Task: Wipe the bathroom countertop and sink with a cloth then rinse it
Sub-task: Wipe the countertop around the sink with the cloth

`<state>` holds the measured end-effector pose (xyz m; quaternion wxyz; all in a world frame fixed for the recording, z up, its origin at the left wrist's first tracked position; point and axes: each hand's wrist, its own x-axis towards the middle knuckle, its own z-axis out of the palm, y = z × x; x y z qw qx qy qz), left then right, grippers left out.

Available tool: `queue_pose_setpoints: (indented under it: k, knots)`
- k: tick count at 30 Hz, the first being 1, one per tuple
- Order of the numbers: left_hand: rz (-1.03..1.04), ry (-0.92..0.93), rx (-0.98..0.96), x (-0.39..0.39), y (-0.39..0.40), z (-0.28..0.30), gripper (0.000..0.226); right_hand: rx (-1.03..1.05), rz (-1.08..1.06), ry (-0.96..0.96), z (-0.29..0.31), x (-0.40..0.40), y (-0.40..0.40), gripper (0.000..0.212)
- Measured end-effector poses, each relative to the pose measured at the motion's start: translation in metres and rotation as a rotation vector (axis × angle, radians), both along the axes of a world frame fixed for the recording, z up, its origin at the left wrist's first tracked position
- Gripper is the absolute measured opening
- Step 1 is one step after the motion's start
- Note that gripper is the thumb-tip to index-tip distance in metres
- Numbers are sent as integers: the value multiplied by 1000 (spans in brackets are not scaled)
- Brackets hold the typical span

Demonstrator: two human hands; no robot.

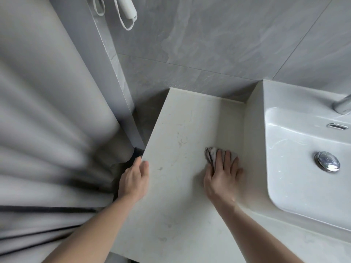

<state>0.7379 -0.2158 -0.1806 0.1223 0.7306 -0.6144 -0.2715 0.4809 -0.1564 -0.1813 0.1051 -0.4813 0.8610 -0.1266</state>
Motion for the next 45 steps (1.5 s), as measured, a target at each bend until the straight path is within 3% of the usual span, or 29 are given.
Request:
queue_pose_setpoints:
  k: [3, 8, 13, 17, 21, 23, 27, 32, 36, 41, 45]
  knots:
    - [10, -1, -8, 0, 0, 0, 41, -35, 81, -36, -1, 30, -7, 66]
    - [12, 3, -33, 0, -1, -2, 43, -85, 428, -161, 2, 98, -20, 69]
    - [27, -5, -63, 1, -3, -8, 38, -137, 653, -339, 4, 119, -33, 57]
    - [9, -35, -63, 1, -1, -9, 41, -199, 484, -419, 8, 78, -33, 71]
    - [6, -50, -75, 1, 0, -10, 46, -270, 144, -282, 4, 3, -41, 44]
    - [0, -55, -83, 1, 0, -10, 48, -195, 35, -165, 1, -28, -44, 46]
    - [3, -57, -88, 1, -1, -10, 44, -95, -6, 4, -3, -39, -47, 66]
    - [-1, -70, -94, 1, -1, -8, 42, -47, -76, -26, -4, -2, -69, 61]
    - [-24, -79, -117, 0, 0, -7, 36, -76, 209, -110, -3, 43, -91, 62]
    - [-24, -87, -133, 1, 1, -6, 52, -55, 705, -254, 7, 114, -109, 65]
    - [-12, -59, -133, -2, 1, -1, 43, -87, 789, -337, 13, 116, -112, 57]
